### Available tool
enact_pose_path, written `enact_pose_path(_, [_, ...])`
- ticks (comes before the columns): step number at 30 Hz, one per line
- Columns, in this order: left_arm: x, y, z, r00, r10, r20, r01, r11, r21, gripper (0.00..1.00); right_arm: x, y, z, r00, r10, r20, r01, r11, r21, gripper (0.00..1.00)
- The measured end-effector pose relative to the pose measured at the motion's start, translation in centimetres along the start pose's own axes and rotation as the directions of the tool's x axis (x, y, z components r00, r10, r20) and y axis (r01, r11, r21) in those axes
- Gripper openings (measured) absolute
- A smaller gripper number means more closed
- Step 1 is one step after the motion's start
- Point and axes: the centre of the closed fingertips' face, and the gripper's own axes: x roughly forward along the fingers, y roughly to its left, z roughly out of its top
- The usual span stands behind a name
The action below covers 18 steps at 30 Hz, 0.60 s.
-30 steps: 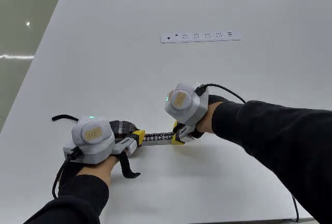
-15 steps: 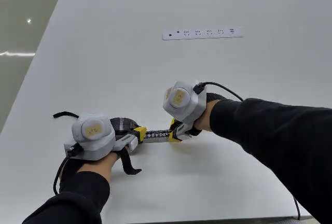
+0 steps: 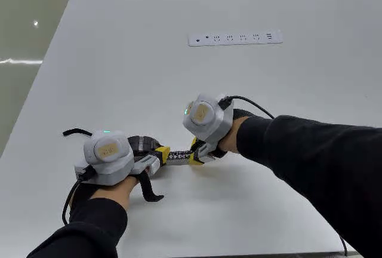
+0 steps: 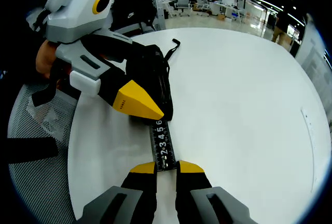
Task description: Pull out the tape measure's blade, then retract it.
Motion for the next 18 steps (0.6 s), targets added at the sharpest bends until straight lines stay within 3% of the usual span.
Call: enact_pose_path(18, [0.0,0.1,0.0,1.0000,0.002,-0.005,-0.002,1.000,-0.010,0.60,0.8,0.1,1.3,0.9985,-0.007,0.055,0.007,1.000,0.001,0.08])
